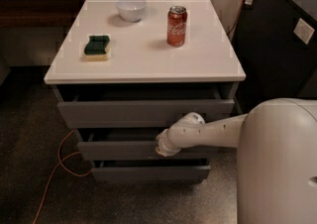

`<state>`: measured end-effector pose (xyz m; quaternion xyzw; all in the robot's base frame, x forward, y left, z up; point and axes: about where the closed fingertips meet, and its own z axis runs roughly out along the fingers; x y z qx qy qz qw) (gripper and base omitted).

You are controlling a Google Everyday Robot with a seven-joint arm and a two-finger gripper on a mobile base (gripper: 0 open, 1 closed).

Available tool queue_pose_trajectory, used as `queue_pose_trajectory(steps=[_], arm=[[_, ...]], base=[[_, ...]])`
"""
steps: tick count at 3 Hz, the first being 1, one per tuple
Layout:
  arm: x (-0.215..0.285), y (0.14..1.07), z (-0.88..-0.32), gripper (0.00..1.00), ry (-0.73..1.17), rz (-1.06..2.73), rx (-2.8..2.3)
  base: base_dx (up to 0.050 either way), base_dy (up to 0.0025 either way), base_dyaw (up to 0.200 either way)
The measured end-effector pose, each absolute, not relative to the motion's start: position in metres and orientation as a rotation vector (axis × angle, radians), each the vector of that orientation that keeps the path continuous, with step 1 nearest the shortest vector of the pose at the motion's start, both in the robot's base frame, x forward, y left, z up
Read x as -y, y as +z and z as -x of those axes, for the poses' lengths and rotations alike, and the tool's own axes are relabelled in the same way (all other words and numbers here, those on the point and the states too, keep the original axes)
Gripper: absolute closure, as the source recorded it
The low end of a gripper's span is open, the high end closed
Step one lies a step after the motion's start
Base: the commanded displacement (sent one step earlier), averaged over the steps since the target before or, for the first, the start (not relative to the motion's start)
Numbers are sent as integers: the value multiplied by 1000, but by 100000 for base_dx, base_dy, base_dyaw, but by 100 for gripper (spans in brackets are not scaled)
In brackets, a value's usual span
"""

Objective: Place coke can into middle drawer

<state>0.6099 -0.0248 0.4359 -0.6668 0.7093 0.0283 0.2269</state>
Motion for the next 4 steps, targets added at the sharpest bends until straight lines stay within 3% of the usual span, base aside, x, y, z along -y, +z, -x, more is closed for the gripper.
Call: queue_pose_trajectory(steps=[1, 2, 4], arm=[[25, 436, -610, 100, 78, 1838, -1955], [25, 436, -610, 85, 78, 1838, -1954], [25, 436, -610, 23, 79, 1838, -1954]], base=[[0, 0, 0], [0, 0, 0], [0, 0, 0]])
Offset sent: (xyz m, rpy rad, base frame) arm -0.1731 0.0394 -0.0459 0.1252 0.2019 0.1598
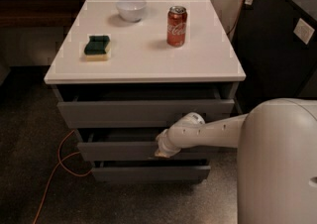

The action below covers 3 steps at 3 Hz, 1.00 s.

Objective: Place coke can into middle drawer

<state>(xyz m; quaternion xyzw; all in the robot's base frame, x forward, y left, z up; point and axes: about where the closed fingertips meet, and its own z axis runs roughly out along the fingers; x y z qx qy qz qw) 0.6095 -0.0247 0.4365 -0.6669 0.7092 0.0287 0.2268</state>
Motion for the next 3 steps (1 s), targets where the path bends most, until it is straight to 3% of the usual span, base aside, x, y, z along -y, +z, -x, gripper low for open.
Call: queue_pose_trajectory(steps=[1, 2, 3], arm=[[23, 433, -603, 0, 94, 1842, -1955], [10, 407, -547, 0, 217, 1870, -1960], [7, 402, -531, 18, 249, 1879, -1959]], base=[[0, 0, 0], [0, 0, 0], [0, 0, 0]])
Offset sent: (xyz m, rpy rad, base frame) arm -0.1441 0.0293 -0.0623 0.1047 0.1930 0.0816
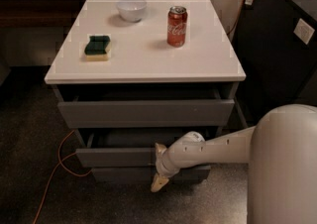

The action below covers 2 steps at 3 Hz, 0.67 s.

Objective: Place coke can into middle drawer

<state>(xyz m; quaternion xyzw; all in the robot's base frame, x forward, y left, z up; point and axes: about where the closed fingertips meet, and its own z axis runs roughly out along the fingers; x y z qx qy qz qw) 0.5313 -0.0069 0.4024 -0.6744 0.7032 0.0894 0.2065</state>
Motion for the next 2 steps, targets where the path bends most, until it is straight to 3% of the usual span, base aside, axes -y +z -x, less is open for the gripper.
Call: queue_pose_trajectory(steps=[1, 2], arm=[[7, 407, -531, 48, 249, 1879, -1959], [7, 410, -531, 72, 249, 1879, -1959]], base=[[0, 0, 0], [0, 0, 0]])
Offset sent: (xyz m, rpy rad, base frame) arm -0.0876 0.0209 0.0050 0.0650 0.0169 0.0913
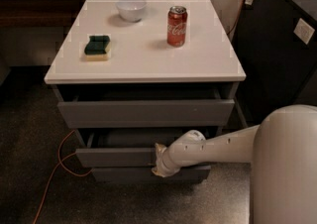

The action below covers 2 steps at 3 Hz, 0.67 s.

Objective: Place coke can into middle drawer

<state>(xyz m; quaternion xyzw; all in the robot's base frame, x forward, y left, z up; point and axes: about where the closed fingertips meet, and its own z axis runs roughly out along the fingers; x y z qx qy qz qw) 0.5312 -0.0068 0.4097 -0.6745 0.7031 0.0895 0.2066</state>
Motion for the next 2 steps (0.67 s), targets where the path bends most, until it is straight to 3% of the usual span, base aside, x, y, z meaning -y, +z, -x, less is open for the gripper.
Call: queue_pose_trajectory(steps=[1, 2], arm=[[7, 410, -531, 96, 249, 1879, -1959], [7, 410, -531, 100, 249, 1879, -1958]], base=[[0, 0, 0], [0, 0, 0]])
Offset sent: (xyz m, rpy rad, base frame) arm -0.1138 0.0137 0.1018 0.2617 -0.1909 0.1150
